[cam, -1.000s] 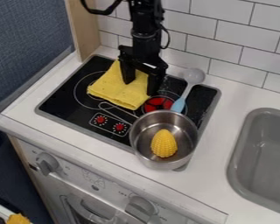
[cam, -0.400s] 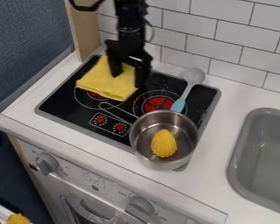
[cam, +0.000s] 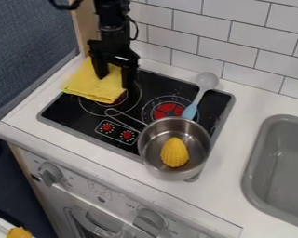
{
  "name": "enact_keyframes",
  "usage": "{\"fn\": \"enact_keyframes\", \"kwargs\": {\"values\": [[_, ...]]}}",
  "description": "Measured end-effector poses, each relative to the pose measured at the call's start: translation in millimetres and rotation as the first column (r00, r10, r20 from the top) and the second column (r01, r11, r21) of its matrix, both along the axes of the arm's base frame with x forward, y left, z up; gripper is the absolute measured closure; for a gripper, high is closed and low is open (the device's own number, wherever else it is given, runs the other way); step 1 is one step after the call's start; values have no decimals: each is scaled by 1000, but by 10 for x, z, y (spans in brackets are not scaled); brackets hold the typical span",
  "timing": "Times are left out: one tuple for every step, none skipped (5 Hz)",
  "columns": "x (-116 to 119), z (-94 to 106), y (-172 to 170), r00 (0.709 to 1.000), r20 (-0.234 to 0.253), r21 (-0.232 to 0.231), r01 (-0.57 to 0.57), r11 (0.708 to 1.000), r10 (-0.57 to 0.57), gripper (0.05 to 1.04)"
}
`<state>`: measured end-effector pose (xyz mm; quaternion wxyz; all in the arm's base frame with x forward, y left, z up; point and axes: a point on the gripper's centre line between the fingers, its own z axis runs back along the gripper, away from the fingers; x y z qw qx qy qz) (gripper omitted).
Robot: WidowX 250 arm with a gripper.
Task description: Move the yellow towel on the upper left corner of the stove
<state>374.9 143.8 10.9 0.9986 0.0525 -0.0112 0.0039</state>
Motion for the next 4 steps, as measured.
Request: {"fn": "enact_keyframes", "kwargs": {"values": [[9, -9, -57, 1000, 9, -37, 30, 999, -30, 83], [-36, 86, -146, 997, 47, -87, 65, 994, -61, 86], [-35, 435, -159, 992, 118, -78, 62, 995, -52, 84], [-91, 470, -130, 995, 89, -67, 58, 996, -52, 84]]}}
